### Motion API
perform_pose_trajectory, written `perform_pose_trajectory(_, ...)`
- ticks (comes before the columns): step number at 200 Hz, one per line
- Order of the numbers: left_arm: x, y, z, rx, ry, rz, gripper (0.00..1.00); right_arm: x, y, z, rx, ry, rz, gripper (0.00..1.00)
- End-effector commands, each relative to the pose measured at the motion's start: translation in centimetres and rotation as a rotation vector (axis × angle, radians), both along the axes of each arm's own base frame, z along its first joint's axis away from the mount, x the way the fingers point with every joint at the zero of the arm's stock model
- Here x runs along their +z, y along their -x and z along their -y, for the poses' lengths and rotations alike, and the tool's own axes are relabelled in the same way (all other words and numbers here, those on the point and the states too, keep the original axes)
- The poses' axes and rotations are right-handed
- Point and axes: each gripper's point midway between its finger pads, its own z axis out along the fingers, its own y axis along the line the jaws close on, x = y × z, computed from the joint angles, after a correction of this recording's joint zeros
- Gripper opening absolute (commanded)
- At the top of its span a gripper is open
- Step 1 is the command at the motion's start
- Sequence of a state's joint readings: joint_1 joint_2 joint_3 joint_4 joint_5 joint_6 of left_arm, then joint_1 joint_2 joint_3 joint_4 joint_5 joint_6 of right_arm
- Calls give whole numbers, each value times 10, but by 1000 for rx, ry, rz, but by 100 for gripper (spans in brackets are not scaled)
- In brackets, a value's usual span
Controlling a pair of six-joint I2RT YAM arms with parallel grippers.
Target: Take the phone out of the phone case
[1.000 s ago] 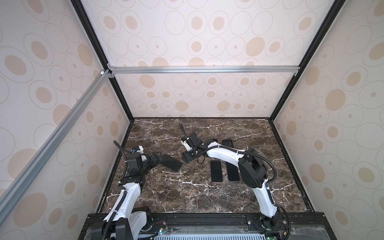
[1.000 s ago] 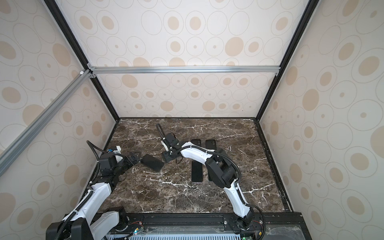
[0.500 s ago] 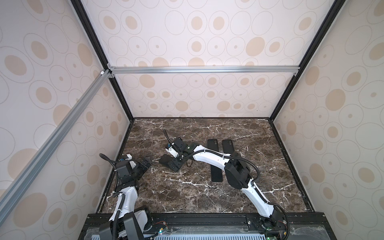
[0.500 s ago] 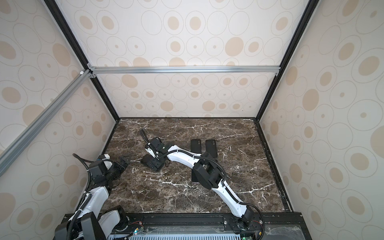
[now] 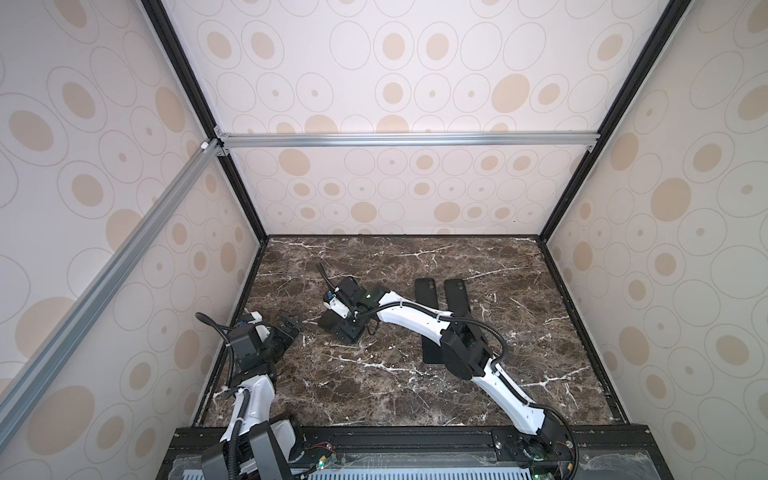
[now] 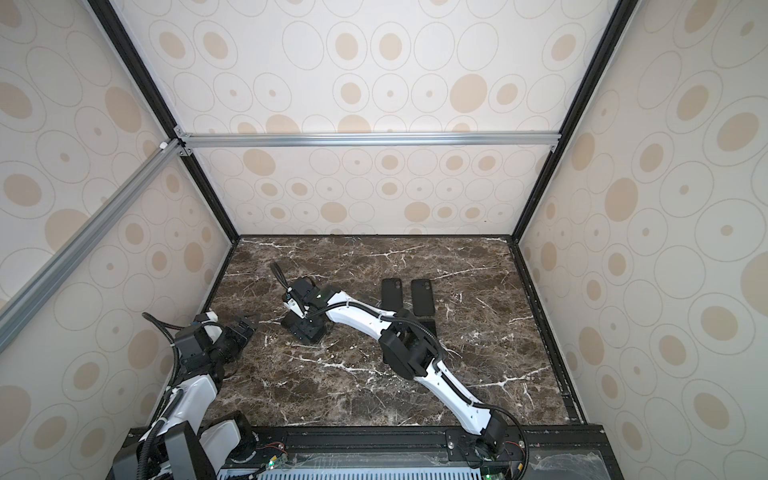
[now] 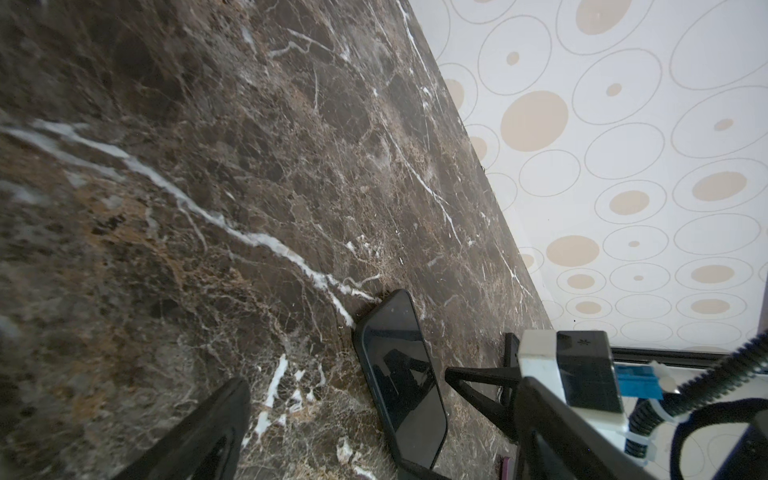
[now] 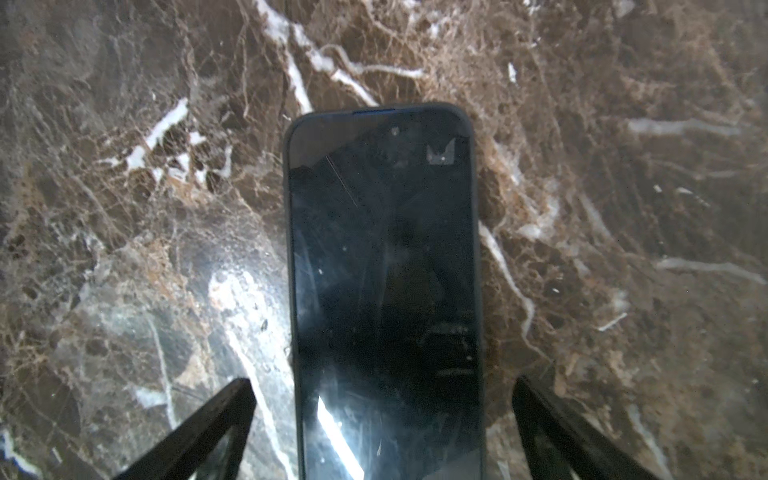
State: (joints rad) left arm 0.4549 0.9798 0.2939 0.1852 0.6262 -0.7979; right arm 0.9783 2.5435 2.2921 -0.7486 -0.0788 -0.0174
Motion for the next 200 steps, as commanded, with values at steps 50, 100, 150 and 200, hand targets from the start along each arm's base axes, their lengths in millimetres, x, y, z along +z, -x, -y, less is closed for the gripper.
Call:
perform_pose_trajectory(50, 9, -5, -2, -1, 10, 40, 99, -16, 5, 5, 22, 77, -9, 100)
perform_pose_trajectory(100, 8, -5, -2, 0, 10, 39, 99, -24, 6, 11, 20, 116, -3, 97)
perform_pose_trajectory(150, 7, -4, -2, 3, 8, 35, 99, -31, 8, 17, 25, 157, 3, 91)
perform_pose_trajectory(200, 5, -3, -5, 8, -12, 18, 99, -35, 11, 18, 24, 161, -13, 84)
